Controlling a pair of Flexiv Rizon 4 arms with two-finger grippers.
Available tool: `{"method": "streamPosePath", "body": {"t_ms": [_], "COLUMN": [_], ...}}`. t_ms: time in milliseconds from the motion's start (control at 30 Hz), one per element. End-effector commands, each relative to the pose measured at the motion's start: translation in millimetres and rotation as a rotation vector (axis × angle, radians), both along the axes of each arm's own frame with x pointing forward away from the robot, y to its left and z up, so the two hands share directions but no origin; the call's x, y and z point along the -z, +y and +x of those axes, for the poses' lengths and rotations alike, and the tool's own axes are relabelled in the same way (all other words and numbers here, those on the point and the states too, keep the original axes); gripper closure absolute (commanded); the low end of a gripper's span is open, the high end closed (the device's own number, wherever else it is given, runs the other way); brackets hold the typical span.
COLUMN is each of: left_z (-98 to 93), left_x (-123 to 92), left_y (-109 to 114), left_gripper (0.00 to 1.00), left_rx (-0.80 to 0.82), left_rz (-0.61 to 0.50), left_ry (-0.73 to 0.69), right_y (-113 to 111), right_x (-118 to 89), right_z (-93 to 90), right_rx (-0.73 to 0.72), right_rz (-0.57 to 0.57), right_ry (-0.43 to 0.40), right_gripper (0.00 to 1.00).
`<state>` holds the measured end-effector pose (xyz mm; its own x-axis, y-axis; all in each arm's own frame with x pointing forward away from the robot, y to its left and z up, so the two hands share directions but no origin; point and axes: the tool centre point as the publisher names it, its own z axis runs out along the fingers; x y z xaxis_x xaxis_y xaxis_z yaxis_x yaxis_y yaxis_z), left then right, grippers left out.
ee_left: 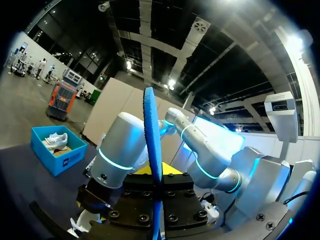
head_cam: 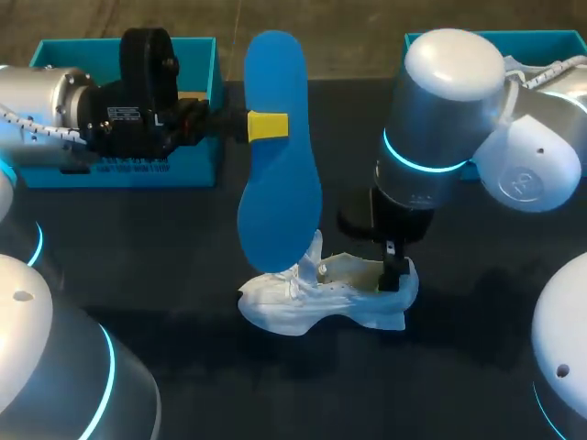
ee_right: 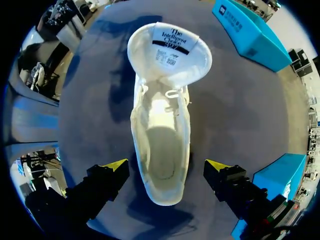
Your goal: Take the shoe out of the shoebox, open the shoe tongue, remove and reinsert the insole, then place the shoe into the shoebox
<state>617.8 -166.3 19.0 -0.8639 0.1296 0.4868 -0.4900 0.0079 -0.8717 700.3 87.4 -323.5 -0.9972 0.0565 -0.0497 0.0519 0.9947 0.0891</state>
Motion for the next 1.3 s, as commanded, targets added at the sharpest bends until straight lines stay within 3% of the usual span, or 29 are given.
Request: {"method": "streamPosePath", "body": {"t_ms": [33,400,833,1000,1200,1300], "left_z": [0.5,0.5,0.5,0.5,0.5,0.5], "left_x": [-0.1,-0.1,-0.1,-0.1,-0.1,-0.1], "left_y": [-1.3,-1.3,-1.3,-1.3,-1.3,-1.3], "left_gripper": [1.0,1.0,1.0,1.0,1.0,1.0], "left_rx": [0.001,0.001,0.001,0.001,0.001,0.001], "left_rz": [0.002,0.002,0.002,0.002,0.002,0.002], "left_ry": [0.0,0.0,0.0,0.0,0.0,0.0], "right_y": [9.3,27.1,31.4,35.3,37.1,37.3], "right_x": [2.1,15.9,39.8,46.2,52.9,54.5], "right_z": [7.9,32.8,33.6,29.6,29.4,29.8], "right_rx": [-0.008,-0.024,-0.033,-0.032,-0.029,-0.026], "right_rz": [-0.003,0.035,0.054,0.047,0.035,0.035], "right_ry": [-0.014,-0.075,-0.057,-0.039,-0.027,-0.025], "right_gripper": [0.0,0.0,0.01,0.09,0.28,0.31]}}
